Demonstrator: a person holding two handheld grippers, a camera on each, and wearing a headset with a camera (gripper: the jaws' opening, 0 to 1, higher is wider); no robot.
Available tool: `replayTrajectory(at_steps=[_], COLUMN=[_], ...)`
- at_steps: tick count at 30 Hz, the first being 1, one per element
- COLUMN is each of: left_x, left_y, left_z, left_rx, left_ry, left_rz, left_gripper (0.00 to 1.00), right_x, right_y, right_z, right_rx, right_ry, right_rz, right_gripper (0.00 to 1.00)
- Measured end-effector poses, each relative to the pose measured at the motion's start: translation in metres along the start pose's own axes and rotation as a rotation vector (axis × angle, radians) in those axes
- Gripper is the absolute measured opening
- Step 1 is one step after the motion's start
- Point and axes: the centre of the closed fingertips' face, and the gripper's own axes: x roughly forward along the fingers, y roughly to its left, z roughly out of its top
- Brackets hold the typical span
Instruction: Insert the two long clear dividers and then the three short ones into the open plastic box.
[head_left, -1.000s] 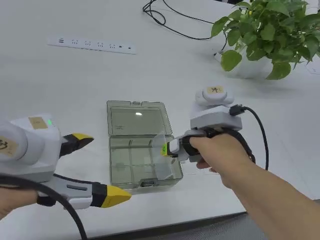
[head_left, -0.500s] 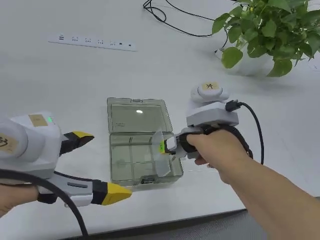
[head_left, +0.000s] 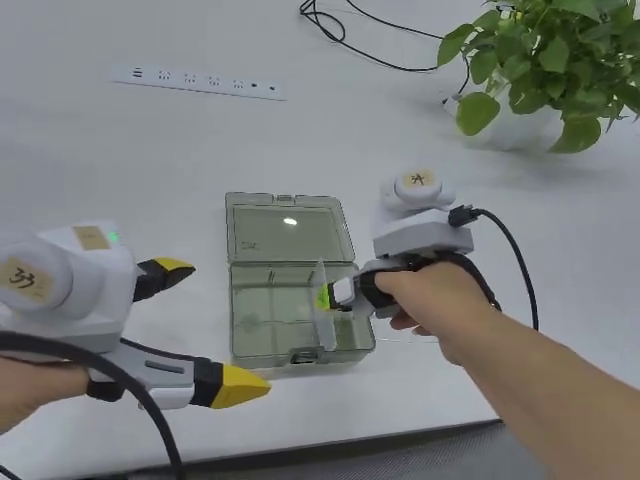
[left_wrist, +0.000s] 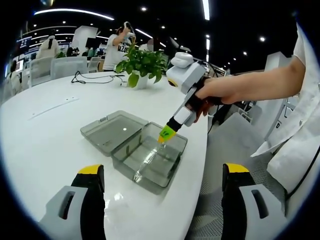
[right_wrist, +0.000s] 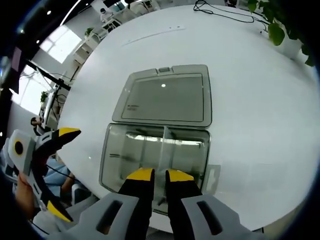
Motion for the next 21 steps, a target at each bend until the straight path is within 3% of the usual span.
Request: replayTrajectory(at_steps=[11,21], left_x=[-0.002,-0.008], left_y=[-0.006,-0.009], left_z=[0.007,0.014], left_rx=[0.01,0.011], left_ry=[0.004,0.0], left_rz=[0.015,0.067], left_gripper=[1.0,1.0], right_x=[0.004,0.005], right_y=[0.0,-0.001], right_z=[-0.003,-0.004], right_rx=[-0.022,-0.012], right_ry=[-0.006,-0.024], right_rz=[0.031,0.088], right_gripper=[0.11,0.12])
